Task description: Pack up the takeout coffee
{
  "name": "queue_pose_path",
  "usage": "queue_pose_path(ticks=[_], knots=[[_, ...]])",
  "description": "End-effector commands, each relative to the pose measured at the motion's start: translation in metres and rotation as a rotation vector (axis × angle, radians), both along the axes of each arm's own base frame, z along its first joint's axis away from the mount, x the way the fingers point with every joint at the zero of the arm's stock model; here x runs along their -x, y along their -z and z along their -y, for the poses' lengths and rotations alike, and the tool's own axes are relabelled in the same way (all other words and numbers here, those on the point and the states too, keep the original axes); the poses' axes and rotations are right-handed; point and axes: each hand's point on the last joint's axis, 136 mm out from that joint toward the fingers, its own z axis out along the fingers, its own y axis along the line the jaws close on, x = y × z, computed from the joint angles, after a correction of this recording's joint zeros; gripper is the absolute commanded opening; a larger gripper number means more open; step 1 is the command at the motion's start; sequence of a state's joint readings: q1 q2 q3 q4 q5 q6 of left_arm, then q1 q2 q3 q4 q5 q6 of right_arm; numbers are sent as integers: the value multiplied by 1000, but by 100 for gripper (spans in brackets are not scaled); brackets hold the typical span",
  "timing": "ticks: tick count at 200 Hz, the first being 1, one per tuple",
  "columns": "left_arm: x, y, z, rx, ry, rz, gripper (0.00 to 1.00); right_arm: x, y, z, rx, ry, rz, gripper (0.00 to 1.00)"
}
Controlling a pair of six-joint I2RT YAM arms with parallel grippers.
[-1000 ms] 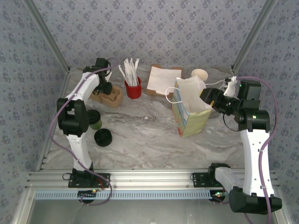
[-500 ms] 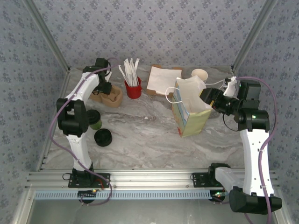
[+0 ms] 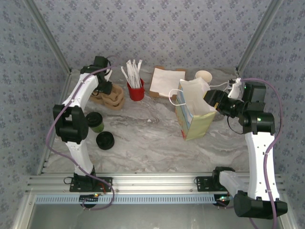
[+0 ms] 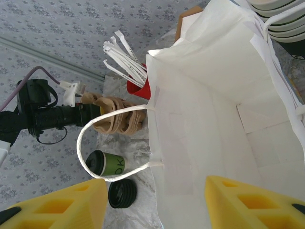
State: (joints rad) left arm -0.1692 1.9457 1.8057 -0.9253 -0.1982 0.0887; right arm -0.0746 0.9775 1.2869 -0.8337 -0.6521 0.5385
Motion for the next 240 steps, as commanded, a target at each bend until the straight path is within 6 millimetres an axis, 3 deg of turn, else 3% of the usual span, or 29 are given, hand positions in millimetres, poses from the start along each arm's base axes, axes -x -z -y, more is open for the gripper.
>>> queue_pose_path(ticks=[1,60,79,97,123,161,203,240], knots=[[-2,-9,-4,2,-11,17,44,2,-2,-3,-21,-13,4,59],[-6,21,-5,14,-17,-40,45,1,-1,-2,-19,-12,2,59],[-6,24,-7,16,-24,-47,59,0,1,-2,-22,-12,-1,59],[-7,16,-7,30,-31,-31,66,-1,0,-3,-23,-13,1,59],[-10,-13,-9,96,-66,29,70,-3,0,-2,-23,-12,0,59],[-18,-45,-38,189,-185,119,74,-4,0,-3,-26,-12,2,59],[-22,-40,-77,299,-352,141,75,-5,-1,-3,-27,-14,5,59],[-24,-28,-90,390,-417,141,72,-6,-2,-3,-28,-15,8,59]])
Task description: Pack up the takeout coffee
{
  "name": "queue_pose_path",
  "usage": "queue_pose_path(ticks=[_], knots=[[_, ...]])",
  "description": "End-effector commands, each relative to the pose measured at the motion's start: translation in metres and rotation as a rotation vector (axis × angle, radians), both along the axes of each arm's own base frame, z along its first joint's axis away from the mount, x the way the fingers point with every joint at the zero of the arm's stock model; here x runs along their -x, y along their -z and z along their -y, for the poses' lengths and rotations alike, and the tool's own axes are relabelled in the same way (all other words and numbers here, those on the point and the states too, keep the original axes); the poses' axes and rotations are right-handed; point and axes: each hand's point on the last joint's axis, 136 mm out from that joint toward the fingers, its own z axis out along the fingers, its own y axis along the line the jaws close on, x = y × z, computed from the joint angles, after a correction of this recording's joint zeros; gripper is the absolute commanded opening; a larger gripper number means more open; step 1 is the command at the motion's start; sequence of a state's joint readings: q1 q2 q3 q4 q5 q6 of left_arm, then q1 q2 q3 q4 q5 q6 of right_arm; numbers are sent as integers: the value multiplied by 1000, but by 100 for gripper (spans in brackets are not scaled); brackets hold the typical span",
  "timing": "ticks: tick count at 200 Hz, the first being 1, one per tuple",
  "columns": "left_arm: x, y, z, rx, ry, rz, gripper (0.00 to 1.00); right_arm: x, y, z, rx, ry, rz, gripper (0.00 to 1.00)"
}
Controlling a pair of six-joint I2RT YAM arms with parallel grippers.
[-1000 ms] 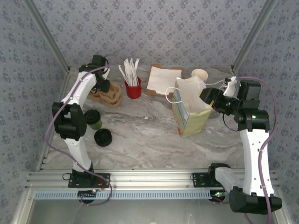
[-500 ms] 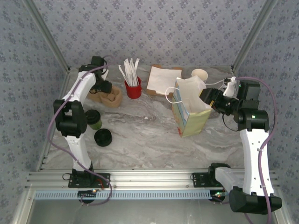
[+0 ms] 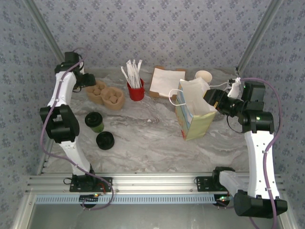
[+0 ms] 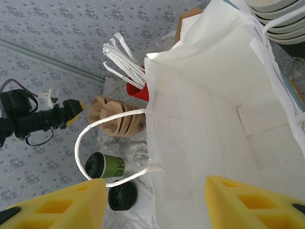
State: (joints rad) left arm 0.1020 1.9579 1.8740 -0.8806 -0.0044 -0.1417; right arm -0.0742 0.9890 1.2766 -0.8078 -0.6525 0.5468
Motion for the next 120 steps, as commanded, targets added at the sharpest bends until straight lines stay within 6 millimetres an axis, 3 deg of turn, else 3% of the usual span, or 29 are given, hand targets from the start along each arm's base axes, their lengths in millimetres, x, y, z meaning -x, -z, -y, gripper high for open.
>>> queue_pose_path(ticks=[1,70,120], knots=[[-1,-7,6,106,-31,42,72,0,-4,-4,-22,-18,8,59],[-5,19,4,179,-56,38,64,-1,-5,-4,-19,-20,12,59],[-5,26,6,192,-50,30,56,-3,-6,-4,-22,-20,14,59]])
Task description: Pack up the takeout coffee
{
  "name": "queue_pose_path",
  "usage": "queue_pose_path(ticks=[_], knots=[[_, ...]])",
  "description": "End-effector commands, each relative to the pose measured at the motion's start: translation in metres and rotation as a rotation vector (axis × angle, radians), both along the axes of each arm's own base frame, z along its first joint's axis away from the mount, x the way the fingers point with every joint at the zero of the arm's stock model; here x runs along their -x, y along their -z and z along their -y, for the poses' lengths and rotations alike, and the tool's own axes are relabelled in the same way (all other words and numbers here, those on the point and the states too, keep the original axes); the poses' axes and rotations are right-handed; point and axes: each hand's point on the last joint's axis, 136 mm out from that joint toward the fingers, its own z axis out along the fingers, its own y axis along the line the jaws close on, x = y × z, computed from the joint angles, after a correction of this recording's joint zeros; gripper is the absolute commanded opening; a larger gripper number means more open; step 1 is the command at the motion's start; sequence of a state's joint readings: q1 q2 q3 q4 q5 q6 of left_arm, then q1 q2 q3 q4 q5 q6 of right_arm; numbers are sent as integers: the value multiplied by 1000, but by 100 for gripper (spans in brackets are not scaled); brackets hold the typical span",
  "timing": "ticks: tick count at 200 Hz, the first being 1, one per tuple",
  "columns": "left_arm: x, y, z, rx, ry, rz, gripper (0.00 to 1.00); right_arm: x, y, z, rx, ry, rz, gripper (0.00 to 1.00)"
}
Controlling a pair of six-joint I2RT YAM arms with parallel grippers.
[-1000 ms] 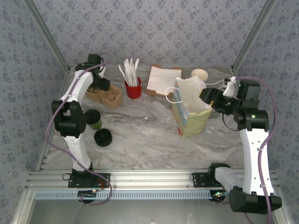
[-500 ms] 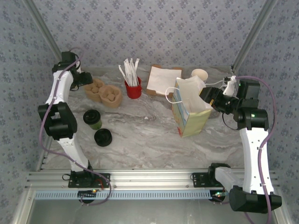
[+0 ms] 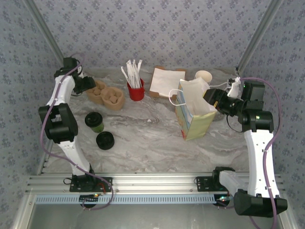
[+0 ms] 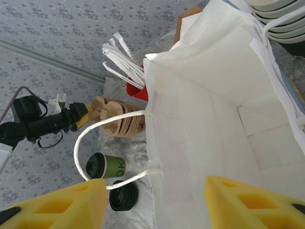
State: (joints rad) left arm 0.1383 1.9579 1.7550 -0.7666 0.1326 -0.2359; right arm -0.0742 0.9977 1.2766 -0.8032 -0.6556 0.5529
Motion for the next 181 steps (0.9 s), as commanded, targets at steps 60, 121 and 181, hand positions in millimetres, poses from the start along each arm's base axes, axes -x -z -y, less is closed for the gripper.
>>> queue_pose_path(ticks=[60,121,181], knots=[[0,-7,3,39,-3,51,37,1,-10,-4,-14,-21,26,59],[8,-33,3,27,-5,114,20,2,-13,-4,-10,-23,32,59],[15,-84,7,27,6,246,12,7,-22,-3,-8,-17,51,59]])
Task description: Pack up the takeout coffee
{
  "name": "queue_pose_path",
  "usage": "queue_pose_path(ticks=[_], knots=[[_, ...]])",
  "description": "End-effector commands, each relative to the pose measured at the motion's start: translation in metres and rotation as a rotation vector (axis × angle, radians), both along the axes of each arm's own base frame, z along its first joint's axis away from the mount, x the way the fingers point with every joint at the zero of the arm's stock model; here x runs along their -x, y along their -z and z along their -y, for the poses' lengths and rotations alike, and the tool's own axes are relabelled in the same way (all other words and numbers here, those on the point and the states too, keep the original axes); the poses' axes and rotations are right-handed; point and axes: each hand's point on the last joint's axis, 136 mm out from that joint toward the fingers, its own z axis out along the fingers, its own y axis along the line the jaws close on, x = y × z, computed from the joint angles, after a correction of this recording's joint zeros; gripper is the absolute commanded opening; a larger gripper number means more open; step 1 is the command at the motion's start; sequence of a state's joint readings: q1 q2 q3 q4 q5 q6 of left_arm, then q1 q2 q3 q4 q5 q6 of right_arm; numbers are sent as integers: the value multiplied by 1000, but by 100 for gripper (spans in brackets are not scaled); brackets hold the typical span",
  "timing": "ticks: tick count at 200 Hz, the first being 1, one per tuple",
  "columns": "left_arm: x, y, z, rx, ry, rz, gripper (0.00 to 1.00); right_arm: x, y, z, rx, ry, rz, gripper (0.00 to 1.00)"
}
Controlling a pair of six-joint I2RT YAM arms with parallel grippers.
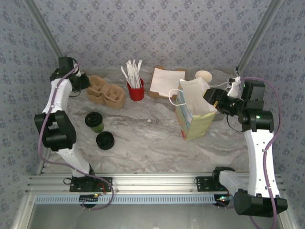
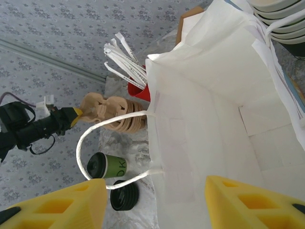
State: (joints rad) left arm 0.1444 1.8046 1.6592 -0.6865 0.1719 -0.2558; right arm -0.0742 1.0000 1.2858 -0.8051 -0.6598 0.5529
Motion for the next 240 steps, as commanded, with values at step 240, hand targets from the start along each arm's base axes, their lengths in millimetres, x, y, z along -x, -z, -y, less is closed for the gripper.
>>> queue_pose_path(ticks=[240], knots=[[248,-286,253,354,914,692,8,114,-130,-95,-63,-636,514,59]])
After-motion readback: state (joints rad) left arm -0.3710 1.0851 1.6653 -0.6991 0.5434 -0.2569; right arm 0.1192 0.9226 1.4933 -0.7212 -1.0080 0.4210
